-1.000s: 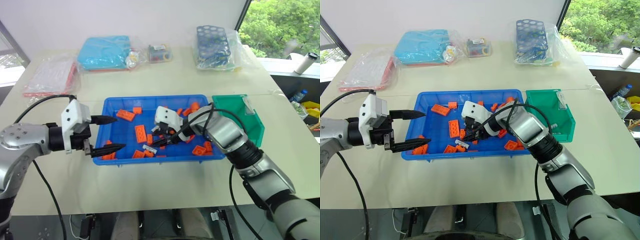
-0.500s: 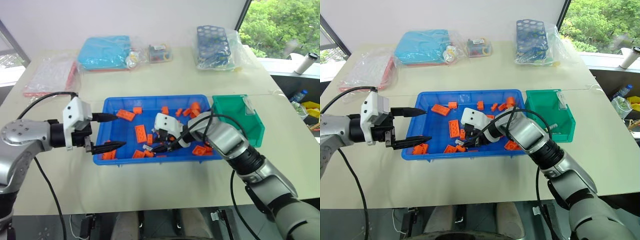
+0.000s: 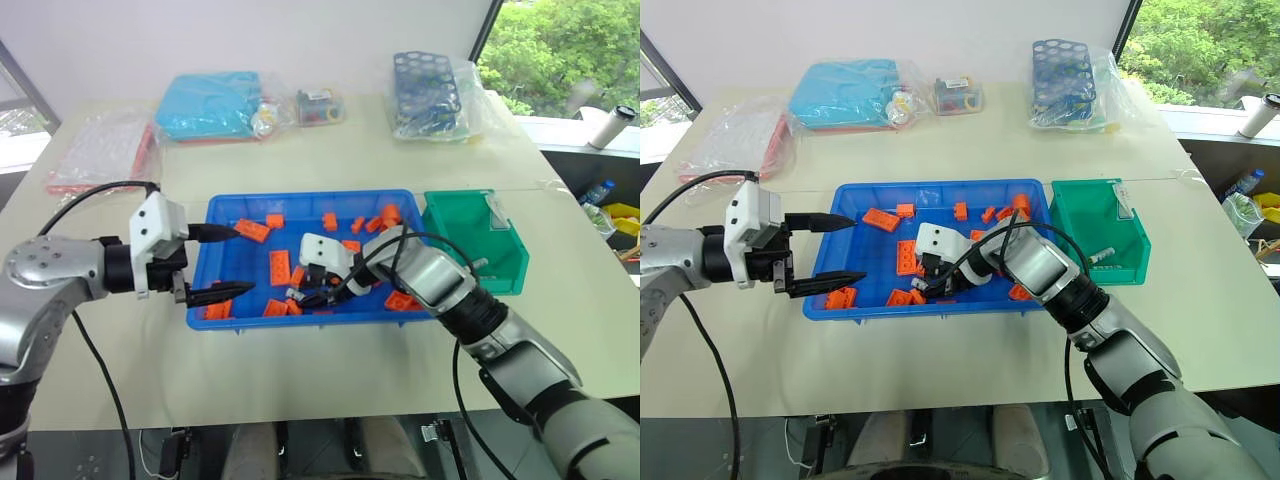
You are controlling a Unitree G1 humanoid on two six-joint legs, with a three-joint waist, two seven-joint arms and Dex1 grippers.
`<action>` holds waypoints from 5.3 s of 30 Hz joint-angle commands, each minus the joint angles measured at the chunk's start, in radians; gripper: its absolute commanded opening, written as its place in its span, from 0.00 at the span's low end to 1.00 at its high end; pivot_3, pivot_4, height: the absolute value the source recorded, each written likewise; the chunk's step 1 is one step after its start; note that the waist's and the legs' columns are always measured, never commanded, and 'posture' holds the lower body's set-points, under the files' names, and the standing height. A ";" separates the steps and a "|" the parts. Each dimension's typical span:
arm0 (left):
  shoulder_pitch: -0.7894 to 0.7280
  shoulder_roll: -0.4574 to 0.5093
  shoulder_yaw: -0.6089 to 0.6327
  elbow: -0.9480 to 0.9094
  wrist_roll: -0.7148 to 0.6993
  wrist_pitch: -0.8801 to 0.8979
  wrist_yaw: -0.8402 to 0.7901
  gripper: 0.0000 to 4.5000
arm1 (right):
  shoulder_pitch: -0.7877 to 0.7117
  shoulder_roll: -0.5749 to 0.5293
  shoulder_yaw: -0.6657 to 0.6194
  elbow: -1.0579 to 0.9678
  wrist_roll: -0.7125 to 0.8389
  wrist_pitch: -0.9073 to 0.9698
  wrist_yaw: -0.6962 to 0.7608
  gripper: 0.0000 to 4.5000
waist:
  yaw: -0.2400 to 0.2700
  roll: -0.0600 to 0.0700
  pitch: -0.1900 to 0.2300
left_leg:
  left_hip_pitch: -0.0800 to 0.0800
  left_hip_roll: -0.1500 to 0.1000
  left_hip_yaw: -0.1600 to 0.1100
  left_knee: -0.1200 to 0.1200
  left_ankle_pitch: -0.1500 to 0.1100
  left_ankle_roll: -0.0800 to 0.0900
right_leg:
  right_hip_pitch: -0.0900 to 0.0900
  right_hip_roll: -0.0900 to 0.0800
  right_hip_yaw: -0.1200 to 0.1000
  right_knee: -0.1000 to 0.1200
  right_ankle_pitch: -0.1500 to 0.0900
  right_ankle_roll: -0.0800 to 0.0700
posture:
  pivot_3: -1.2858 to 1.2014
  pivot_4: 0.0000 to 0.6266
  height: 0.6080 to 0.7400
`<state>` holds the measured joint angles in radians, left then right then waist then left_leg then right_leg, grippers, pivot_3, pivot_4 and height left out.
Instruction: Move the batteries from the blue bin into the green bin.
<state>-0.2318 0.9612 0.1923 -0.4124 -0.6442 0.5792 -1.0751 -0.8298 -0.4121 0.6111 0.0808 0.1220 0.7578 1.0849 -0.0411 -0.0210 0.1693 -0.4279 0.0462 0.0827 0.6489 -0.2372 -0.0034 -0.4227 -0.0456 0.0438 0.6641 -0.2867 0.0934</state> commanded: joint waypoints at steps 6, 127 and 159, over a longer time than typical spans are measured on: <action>-0.016 0.000 0.014 -0.020 -0.025 -0.004 -0.009 1.00 | 0.000 -0.008 -0.065 -0.108 0.072 0.071 0.049 0.01 | 0.001 0.000 0.000 | 0.000 0.000 0.000 0.000 0.000 0.000 | 0.000 0.000 0.000 0.000 0.000 0.000 | 0.52 0.24 1.00; -0.253 -0.163 -0.142 0.120 0.050 -0.056 -0.026 1.00 | 0.202 -0.344 -0.526 -0.495 0.300 0.403 -0.174 0.72 | 0.008 -0.001 0.000 | -0.001 0.000 0.000 0.001 0.001 0.000 | -0.001 0.002 0.003 0.001 0.000 0.000 | 0.52 0.24 1.00; -0.252 -0.126 -0.109 0.119 0.051 -0.051 -0.009 1.00 | 0.224 -0.242 -0.382 -0.302 0.331 0.355 -0.320 0.99 | 0.027 -0.001 0.000 | -0.001 -0.003 0.000 0.003 0.001 0.000 | 0.000 0.002 0.003 0.001 0.000 0.001 | 0.52 0.24 1.00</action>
<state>-0.4732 0.8243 0.0640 -0.2837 -0.5975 0.5402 -1.0814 -0.5949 -0.6471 0.2292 -0.2198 0.4632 1.1287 0.7624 -0.0143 -0.0221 0.1691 -0.4291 0.0436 0.0825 0.6516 -0.2367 -0.0036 -0.4231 -0.0441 0.0466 0.6653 -0.2868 0.0940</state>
